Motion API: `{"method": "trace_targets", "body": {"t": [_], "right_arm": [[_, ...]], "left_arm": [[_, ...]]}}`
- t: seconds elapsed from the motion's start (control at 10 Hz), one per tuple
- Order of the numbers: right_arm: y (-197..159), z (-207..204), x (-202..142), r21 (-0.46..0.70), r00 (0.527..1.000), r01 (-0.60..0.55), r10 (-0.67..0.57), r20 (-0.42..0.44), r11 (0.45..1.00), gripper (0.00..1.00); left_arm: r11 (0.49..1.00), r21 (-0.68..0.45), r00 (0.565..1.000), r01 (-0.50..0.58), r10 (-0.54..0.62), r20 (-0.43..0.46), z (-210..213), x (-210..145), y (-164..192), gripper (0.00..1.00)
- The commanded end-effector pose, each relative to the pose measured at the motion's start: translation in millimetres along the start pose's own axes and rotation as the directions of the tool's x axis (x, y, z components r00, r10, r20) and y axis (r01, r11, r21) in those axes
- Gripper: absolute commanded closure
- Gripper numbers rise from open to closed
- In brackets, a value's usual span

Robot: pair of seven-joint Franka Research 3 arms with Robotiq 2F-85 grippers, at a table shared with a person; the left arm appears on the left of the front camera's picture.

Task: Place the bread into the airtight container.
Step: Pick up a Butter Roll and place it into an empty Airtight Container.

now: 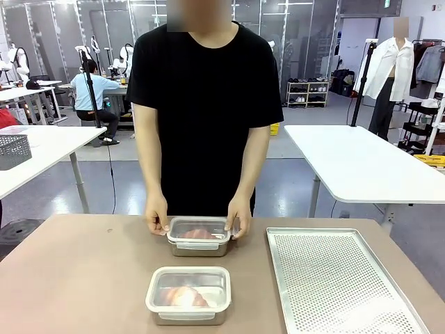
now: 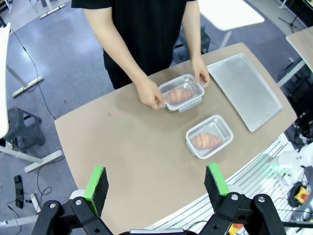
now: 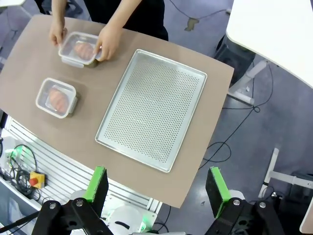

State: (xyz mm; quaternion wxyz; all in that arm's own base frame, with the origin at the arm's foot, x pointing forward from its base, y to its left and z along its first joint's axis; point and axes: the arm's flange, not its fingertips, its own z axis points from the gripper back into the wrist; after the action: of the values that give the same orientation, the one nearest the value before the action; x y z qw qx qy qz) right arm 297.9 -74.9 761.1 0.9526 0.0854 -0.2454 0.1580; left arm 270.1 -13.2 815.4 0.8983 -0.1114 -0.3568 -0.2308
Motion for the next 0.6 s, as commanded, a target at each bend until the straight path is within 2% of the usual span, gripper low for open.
{"method": "trace_targets", "body": {"t": [0.0,0.5], "right_arm": [[2.2,1.0,1.1,-0.003,1.0,0.003,-0.003,-0.007,1.0,0.0],[2.2,1.0,1.1,-0.003,1.0,0.003,-0.003,-0.007,1.0,0.0]], "left_arm": [[1.0,-0.003,1.0,-0.002,0.002,0.002,1.0,0.0,-1.2,0.0],[1.0,-0.003,1.0,-0.002,0.002,0.002,1.0,0.0,-1.2,0.0]]}}
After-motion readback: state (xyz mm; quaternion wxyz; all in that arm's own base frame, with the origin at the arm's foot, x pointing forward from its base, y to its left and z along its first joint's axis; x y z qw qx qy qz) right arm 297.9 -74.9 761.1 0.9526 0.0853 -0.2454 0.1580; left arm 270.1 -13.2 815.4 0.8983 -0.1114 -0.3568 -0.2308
